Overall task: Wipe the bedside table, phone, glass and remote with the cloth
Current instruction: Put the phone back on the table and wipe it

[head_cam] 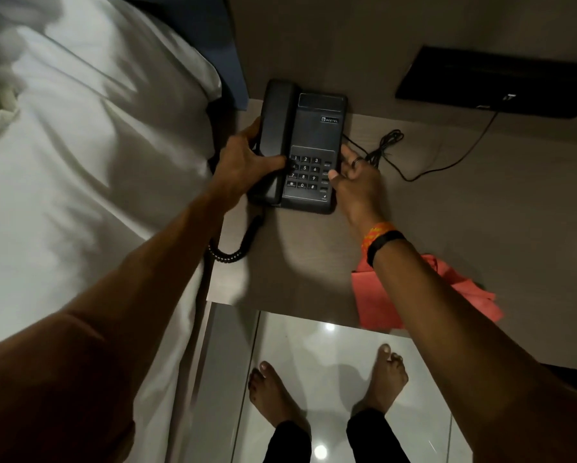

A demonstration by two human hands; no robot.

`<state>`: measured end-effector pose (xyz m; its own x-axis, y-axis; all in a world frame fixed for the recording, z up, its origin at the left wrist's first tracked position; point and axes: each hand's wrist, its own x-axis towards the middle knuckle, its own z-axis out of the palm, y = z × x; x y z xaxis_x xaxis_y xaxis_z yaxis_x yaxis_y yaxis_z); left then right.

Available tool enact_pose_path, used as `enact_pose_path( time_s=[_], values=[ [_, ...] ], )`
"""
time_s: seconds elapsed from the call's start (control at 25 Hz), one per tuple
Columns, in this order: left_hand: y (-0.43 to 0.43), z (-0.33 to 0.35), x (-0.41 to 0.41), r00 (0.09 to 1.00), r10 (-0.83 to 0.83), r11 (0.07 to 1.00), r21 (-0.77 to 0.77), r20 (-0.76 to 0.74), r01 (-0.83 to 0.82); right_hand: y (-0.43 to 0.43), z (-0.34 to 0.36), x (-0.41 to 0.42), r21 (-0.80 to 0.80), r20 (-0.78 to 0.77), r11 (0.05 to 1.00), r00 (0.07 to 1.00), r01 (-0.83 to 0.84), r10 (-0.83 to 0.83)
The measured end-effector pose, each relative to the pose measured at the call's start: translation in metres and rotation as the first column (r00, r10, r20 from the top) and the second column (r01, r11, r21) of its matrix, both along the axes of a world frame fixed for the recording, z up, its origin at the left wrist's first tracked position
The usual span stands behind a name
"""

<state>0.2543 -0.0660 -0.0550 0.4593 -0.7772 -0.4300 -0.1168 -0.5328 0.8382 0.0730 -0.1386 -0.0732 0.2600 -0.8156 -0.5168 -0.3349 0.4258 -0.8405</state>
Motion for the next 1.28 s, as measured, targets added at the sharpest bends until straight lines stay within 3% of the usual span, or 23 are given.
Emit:
enact_pose_path(
  time_s=[0.12, 0.2, 0.24, 0.32, 0.4, 0.52, 0.56, 0.64, 0.76, 0.8, 0.88, 0.92, 1.0, 1.08, 1.12, 1.2, 1.28],
  values=[
    [-0.001, 0.003, -0.009, 0.997, 0.001, 0.999, 0.039, 0.075, -0.004, 0.003, 0.008, -0.007, -0.05, 0.024, 0.998, 0.999, -0.039, 0.04],
    [0.009, 0.011, -0.035, 0.935, 0.012, 0.999, 0.042, 0.354, -0.029, 0.009, 0.025, -0.034, -0.238, -0.068, 0.959, 0.988, -0.152, 0.14],
    [0.02, 0.016, -0.056, 0.886, 0.005, 1.0, 0.0, 0.463, -0.006, 0.014, 0.033, -0.057, -0.373, -0.192, 0.89, 0.961, -0.261, 0.201],
    [0.048, 0.018, -0.11, 0.824, -0.134, 0.983, -0.032, 0.551, 0.181, 0.029, 0.044, -0.113, -0.562, -0.487, 0.637, 0.834, -0.528, 0.261],
    [0.07, 0.008, -0.169, 0.811, -0.372, 0.906, -0.013, 0.451, 0.423, 0.052, 0.041, -0.177, -0.496, -0.713, 0.492, 0.659, -0.716, 0.24],
    [0.096, -0.021, -0.233, 0.614, -0.56, 0.752, 0.03, 0.556, 0.658, 0.09, 0.02, -0.241, -0.318, -0.869, 0.467, 0.45, -0.825, 0.205],
    [0.098, -0.027, -0.244, 0.633, -0.53, 0.765, -0.003, 0.564, 0.644, 0.099, 0.012, -0.248, -0.296, -0.882, 0.463, 0.425, -0.835, 0.204],
    [0.09, -0.025, -0.254, 0.693, -0.505, 0.818, 0.03, 0.515, 0.574, 0.103, 0.0, -0.241, -0.322, -0.864, 0.48, 0.461, -0.816, 0.203],
    [0.075, -0.012, -0.226, 0.721, -0.46, 0.857, 0.049, 0.518, 0.512, 0.091, 0.0, -0.193, -0.454, -0.708, 0.577, 0.668, -0.679, 0.23],
    [0.071, -0.004, -0.207, 0.737, -0.405, 0.876, -0.001, 0.541, 0.482, 0.082, 0.009, -0.17, -0.476, -0.645, 0.603, 0.72, -0.64, 0.256],
    [0.055, 0.016, -0.152, 0.875, -0.224, 0.921, -0.2, 0.43, 0.334, 0.057, 0.031, -0.114, -0.501, -0.537, 0.64, 0.789, -0.583, 0.299],
    [0.042, 0.023, -0.119, 0.929, -0.143, 0.938, -0.253, 0.341, 0.238, 0.041, 0.043, -0.081, -0.542, -0.498, 0.629, 0.816, -0.557, 0.295],
    [0.008, 0.033, -0.049, 0.91, -0.139, 0.95, -0.206, 0.39, 0.233, 0.007, 0.061, -0.017, -0.639, -0.516, 0.521, 0.817, -0.566, 0.255],
    [-0.024, 0.038, 0.012, 0.878, -0.24, 0.946, -0.103, 0.413, 0.307, -0.02, 0.07, 0.038, -0.555, -0.632, 0.44, 0.702, -0.705, 0.328],
    [-0.035, 0.039, 0.031, 0.804, -0.39, 0.907, 0.036, 0.449, 0.42, -0.033, 0.071, 0.056, -0.431, -0.693, 0.418, 0.59, -0.8, 0.415],
    [-0.039, 0.035, 0.044, 0.529, -0.692, 0.72, 0.423, 0.491, 0.55, -0.054, 0.072, 0.073, -0.129, -0.746, 0.342, 0.319, -0.931, 0.585],
    [-0.036, 0.026, 0.03, 0.38, -0.772, 0.633, 0.562, 0.509, 0.533, -0.064, 0.063, 0.064, 0.035, -0.753, 0.259, 0.144, -0.965, 0.641]
  ],
)
